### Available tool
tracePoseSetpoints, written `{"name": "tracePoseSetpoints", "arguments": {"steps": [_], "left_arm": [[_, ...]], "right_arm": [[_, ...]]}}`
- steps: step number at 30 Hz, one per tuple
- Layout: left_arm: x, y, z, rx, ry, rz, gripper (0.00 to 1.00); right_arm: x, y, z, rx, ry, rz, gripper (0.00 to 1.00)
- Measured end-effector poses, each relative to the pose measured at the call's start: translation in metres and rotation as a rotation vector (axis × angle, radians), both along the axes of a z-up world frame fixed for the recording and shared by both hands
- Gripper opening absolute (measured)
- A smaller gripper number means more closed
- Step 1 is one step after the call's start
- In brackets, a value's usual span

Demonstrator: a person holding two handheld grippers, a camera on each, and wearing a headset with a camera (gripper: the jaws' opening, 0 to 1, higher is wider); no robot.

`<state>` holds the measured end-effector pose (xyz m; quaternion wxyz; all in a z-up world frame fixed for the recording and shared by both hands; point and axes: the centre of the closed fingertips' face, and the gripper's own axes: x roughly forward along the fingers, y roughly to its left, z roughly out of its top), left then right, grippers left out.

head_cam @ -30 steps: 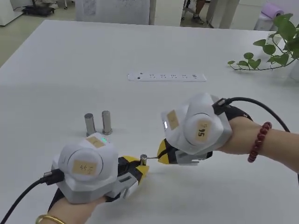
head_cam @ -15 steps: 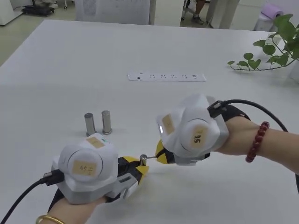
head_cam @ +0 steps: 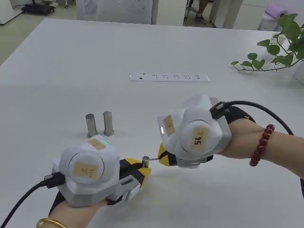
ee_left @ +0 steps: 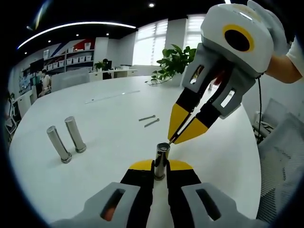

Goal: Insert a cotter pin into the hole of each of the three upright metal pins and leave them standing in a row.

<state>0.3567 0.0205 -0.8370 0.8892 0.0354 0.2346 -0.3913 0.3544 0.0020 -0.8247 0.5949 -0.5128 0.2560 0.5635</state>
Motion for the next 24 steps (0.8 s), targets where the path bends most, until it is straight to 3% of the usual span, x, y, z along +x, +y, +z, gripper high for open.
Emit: {"name": "tracePoseSetpoints", "arguments": {"steps": [24], "left_arm": [[-0.0014,-0.0031,-0.0009,0.0,0.003,-0.012,0.08]], "right_arm": [[-0.0072,0.0097,0.0046,0.052,0.022,0.011,0.03]]}}
